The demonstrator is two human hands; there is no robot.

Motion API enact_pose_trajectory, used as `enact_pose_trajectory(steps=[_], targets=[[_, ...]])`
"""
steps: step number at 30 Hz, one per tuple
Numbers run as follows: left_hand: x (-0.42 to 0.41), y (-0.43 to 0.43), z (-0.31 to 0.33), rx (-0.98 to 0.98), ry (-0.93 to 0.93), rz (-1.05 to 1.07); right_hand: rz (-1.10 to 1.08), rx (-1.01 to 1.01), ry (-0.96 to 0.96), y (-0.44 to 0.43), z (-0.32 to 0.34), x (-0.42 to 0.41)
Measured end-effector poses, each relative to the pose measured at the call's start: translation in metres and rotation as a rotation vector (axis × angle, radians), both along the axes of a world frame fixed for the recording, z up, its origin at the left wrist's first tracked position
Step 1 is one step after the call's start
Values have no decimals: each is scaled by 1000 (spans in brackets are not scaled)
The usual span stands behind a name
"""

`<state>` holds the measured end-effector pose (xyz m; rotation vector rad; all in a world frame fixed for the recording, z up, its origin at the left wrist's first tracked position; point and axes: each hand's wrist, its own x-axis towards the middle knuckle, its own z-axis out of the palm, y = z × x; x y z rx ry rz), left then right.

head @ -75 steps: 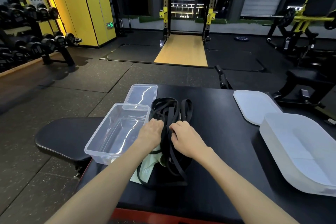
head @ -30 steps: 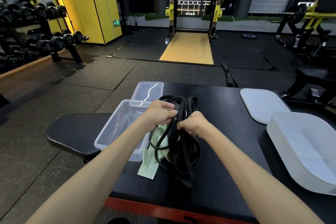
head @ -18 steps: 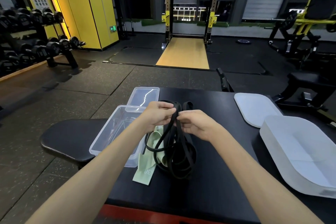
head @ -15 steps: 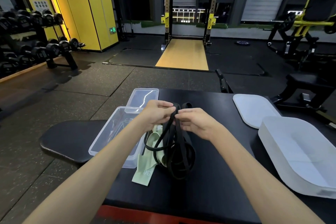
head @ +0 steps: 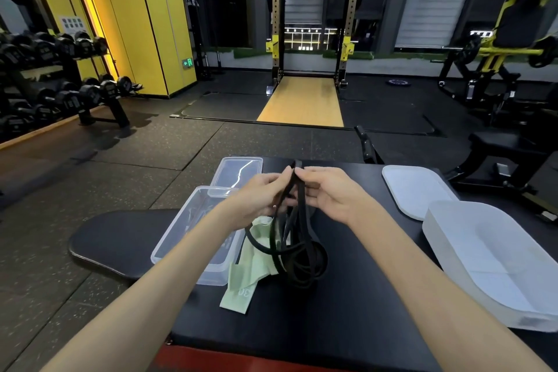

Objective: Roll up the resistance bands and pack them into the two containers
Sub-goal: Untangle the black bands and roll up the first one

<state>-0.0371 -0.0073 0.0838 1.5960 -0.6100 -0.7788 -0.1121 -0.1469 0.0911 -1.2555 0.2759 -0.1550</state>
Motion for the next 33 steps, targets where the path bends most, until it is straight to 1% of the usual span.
enact_pose_trajectory(steps=[2,4,6,9,11,13,16,17,18,22,25,26,28,30,33], targets=[[-2,8,-7,100,-60,-113,-23,63,-8,2,1,0],[-5,12,-10,157,-130,-169,-58,97,-11,2,1,1],[-8,10,-9,127,-158,-157,-88,128,-17,3,-1,1],[-11,6,-6,51,-138,-93,-101,137,-42,3,-3,0],[-13,3,-3,58,-151,-89,-106,85,-42,2,-3,-1],[-15,0,-1,57,-146,-85,-135,-9,-18,1,-3,-1],[-17,-4,4,6,-105,-26,-173,-298,35,-1,-1,-6],[-17,-4,7,-18,-83,-8,-157,-353,52,-1,-2,-9],[-16,-5,10,-40,-61,7,-126,-355,76,-1,-2,-13],[-12,-8,25,-103,-50,91,63,-250,187,3,-5,-26],[-10,-10,32,-102,-80,161,203,-197,195,7,-12,-33],[-9,-10,32,-96,-89,166,254,-227,182,10,-16,-36],[-10,-9,32,-83,-84,170,312,-359,168,14,-25,-40],[-12,-8,29,-83,-39,183,285,-458,181,19,-31,-41],[-14,-8,25,-81,10,210,284,-456,199,24,-36,-39]])
